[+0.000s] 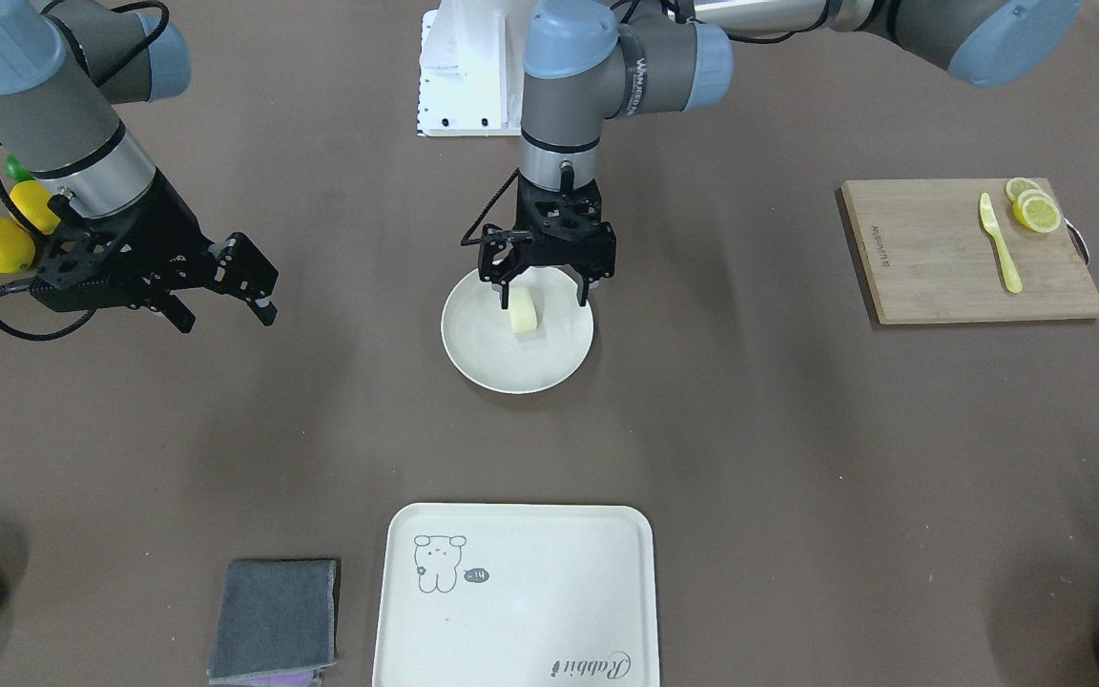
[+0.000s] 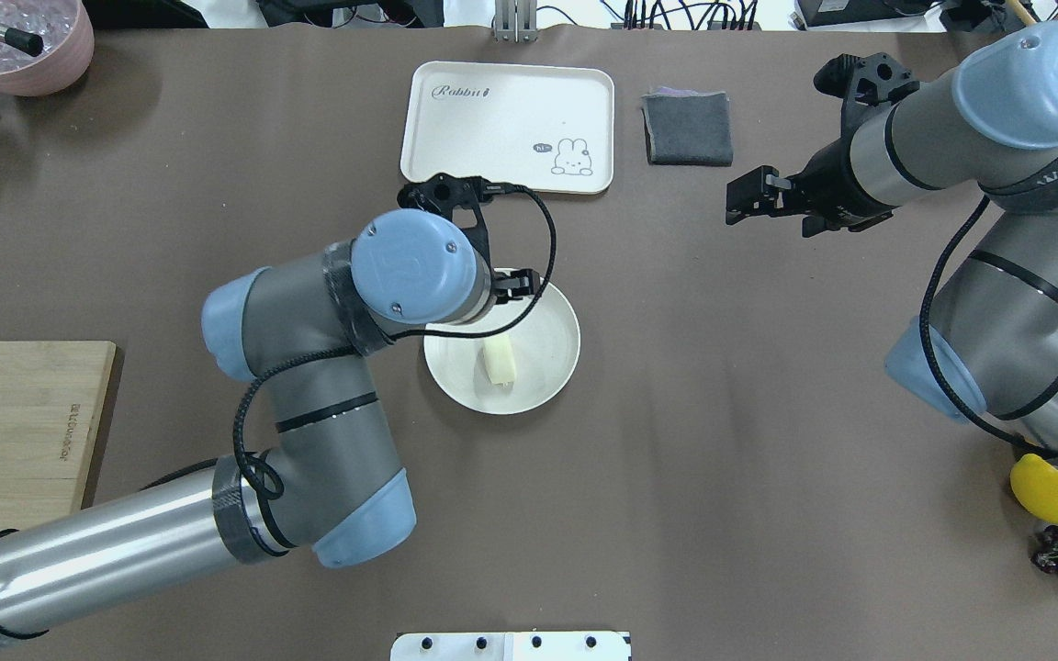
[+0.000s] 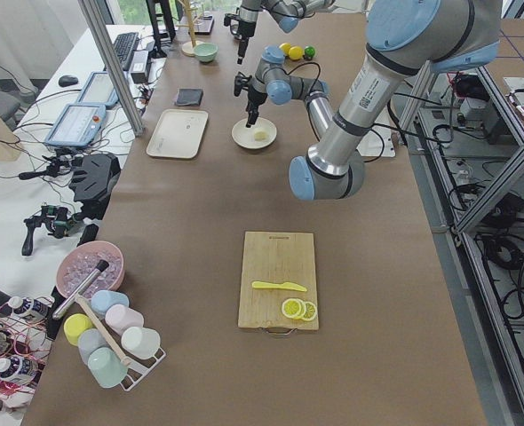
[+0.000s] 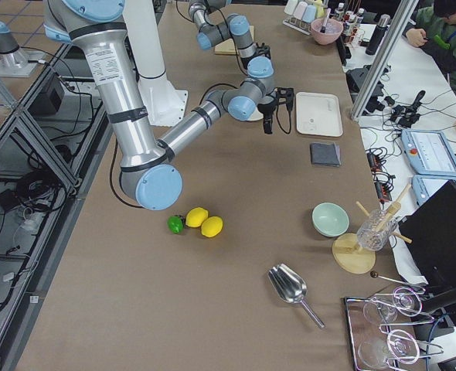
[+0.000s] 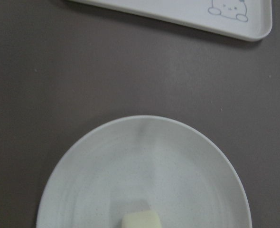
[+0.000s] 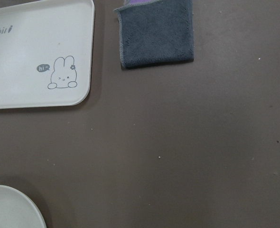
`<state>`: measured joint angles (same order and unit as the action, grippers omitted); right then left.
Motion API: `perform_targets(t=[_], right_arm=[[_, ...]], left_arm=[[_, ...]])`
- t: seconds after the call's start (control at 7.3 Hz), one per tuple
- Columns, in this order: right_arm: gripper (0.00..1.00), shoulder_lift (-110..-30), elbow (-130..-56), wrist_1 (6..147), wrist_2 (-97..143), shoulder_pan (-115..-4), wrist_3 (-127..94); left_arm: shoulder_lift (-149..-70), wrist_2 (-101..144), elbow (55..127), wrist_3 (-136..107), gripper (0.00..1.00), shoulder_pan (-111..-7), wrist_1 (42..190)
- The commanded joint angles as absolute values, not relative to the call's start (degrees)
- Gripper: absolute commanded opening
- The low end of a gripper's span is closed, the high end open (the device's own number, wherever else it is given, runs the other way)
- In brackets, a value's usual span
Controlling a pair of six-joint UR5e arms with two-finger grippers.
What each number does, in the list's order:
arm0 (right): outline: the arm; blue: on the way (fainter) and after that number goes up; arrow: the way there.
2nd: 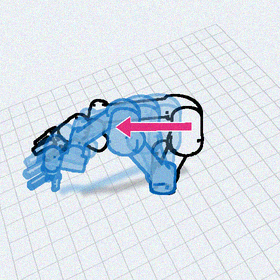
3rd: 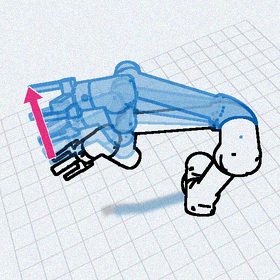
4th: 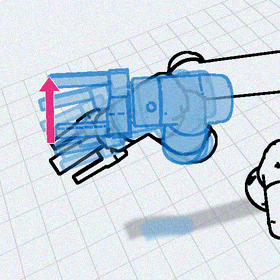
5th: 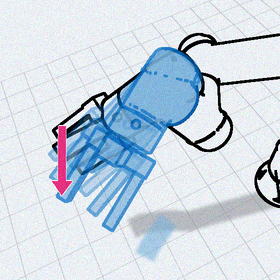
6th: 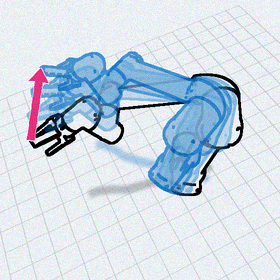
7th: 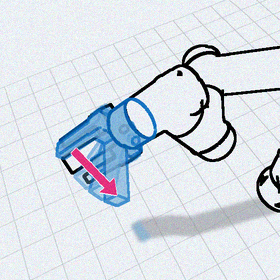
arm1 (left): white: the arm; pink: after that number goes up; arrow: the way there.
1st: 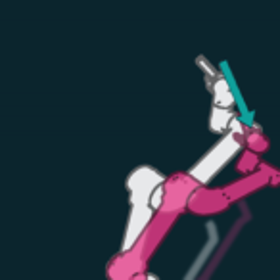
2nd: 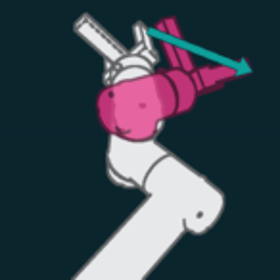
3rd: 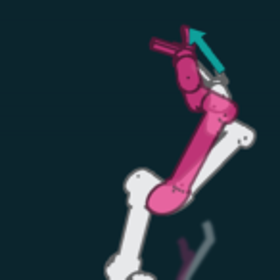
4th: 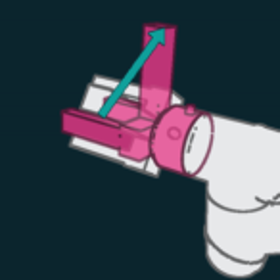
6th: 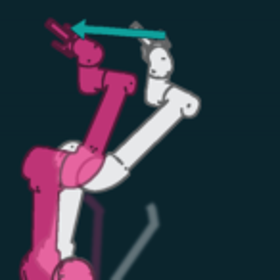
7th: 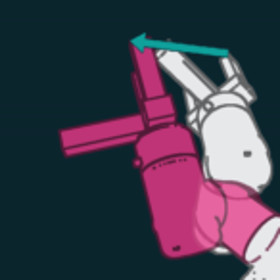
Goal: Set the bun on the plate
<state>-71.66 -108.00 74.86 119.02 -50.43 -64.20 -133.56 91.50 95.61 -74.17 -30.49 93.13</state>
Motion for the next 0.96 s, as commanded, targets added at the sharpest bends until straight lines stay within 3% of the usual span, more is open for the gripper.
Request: perform_targets(t=[0.0,0.41,0.82], right_arm=[[1.0,-77.13,-107.93,75.32,127.48,-55.6,-63.11],[1.0,-88.57,-104.96,75.85,131.75,-69.21,-37.35],[1.0,-89.47,-100.56,90.58,132.8,-81.87,-8.43]], left_arm=[[-131.23,91.49,95.89,-69.63,0.97,-37.32,94.81],[-120.53,88.62,96.77,-52.15,0.97,-43.32,100.52],[-109.28,101.51,101.4,-44.11,0.97,-55.75,100.29]])
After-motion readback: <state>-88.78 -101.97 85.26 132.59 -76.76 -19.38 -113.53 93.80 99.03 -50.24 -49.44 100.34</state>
